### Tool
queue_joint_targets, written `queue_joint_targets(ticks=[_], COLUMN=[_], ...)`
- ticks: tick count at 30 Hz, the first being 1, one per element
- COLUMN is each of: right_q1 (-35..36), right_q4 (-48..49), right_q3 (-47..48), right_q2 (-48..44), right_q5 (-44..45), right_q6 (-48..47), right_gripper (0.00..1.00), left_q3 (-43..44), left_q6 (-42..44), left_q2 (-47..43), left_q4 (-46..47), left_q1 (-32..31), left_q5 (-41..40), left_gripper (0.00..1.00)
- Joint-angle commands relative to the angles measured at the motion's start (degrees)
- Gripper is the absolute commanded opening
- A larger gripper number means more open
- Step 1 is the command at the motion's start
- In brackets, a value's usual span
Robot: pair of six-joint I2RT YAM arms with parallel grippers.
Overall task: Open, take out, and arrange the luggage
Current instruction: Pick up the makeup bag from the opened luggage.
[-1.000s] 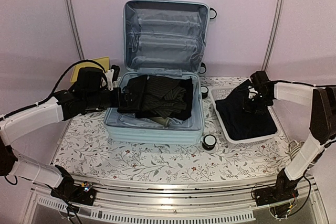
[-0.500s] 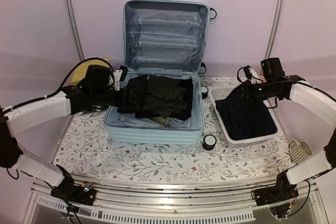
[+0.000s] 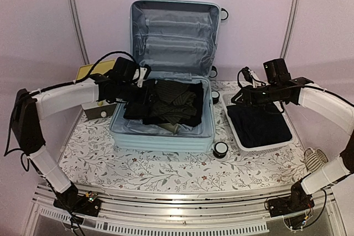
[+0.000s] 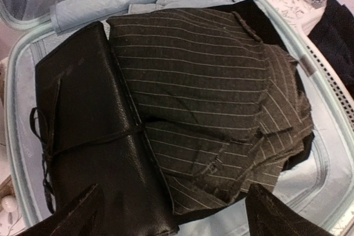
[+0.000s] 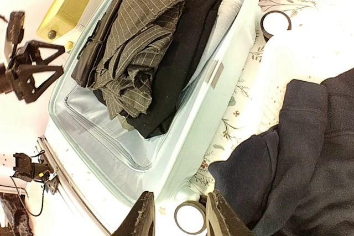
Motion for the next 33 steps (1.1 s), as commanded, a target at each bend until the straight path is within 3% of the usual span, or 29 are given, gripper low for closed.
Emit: queue_joint_targets(ticks=[1,8,14,28,30,33], right_q1=[0.67,0.74,0.74,0.68,0.7,0.68], right_q4=[1.62,1.84,2.28,3.23,3.22,3.4], right_q3=[1.99,2.15,1.63,0.33,0.32,0.32], right_q2=[1.15,2.27,2.47,3.32,3.3,3.29], right_q5=[0.26,0.54,1.07,2.15,2.27,2.28], right_q6=[0.05,-0.41,-0.72,-1.12,-1.12,-0.89], right_gripper=[0.33,0.34,0.34,0.35,0.35,0.35], left_q3=[8.86,15.89,24.09,23.91,23.54,23.39], left_q6=[1.52,1.0,0.4,-2.82,-3.37,-4.14], left_q2=[6.54,12.64,22.72,27.91,28.36,28.25], left_q4=[-9.86,-12.11,-21.24,-26.53,-27.78,-29.53], left_q1=[-0.17,-0.17,0.09,1.84,1.94,2.03], left_q5=[-9.22,-11.37,-17.31,-24.2,-25.77,-27.32], left_gripper=[0.89,0.9,0.9,0.85,0.82,0.65])
